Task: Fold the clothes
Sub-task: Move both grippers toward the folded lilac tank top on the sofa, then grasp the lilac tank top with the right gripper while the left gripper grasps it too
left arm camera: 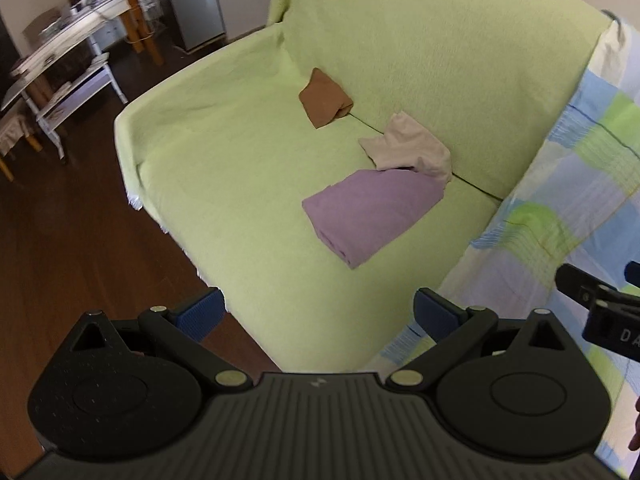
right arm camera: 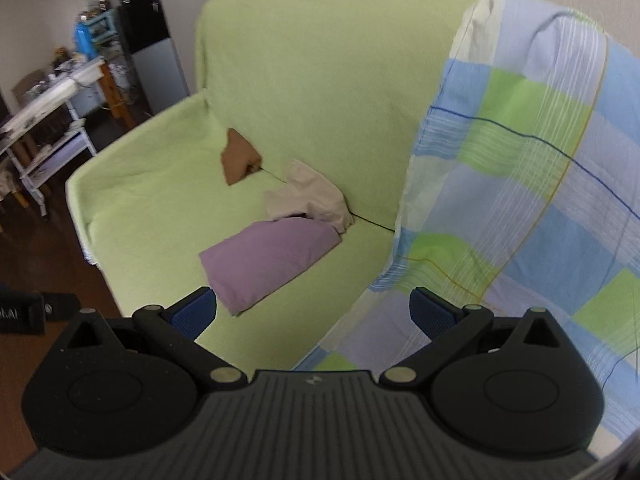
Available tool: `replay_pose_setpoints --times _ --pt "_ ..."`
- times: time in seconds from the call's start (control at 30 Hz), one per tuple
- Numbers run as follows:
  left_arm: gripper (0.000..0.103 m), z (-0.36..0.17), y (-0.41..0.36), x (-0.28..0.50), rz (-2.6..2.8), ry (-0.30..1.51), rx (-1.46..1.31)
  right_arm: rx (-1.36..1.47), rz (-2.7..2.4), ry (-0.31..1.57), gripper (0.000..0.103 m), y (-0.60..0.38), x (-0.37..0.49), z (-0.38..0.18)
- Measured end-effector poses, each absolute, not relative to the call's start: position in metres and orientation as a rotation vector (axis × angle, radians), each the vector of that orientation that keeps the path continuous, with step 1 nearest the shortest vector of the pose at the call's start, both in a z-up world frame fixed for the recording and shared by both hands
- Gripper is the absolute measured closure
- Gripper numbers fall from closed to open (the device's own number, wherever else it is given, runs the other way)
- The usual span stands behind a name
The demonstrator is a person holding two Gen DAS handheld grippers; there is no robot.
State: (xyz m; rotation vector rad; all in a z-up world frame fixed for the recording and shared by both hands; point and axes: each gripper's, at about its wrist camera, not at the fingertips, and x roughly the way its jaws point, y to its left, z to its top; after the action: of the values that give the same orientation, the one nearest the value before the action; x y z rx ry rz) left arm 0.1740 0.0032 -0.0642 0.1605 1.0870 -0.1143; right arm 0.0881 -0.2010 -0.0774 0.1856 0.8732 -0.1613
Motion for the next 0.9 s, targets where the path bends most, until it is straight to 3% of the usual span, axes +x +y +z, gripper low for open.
replay_pose_setpoints --times 0.17,0.3,0.47,0.73,0.87,0.9 --pt "0.001 -0.101 0.007 0.211 -0.155 1.101 0.205 0.233 -0.195 0.906 0.001 -0.193 0.117 -0.109" --pt "0.001 -0.168 0.014 0.242 -0.154 1.187 0.228 0.250 -0.200 0.951 0.001 -0.194 0.142 -0.155" --pt "0.001 -0.255 0.038 0.282 -0.193 1.313 0.034 0.276 -0.218 1.009 0.001 -0.194 0.174 -0.222" --pt "0.002 -0.345 0.049 0.356 -0.190 1.283 -0.103 0.281 -0.202 1.010 0.001 -0.194 0.204 -0.306" --pt "0.008 -0.367 0.061 0.391 -0.210 1.279 -0.164 0.169 -0.085 0.962 0.003 -0.163 0.222 -0.332" --pt "0.013 -0.373 0.066 0.401 -0.214 1.283 -0.182 0.121 -0.042 0.940 0.008 -0.151 0.228 -0.337"
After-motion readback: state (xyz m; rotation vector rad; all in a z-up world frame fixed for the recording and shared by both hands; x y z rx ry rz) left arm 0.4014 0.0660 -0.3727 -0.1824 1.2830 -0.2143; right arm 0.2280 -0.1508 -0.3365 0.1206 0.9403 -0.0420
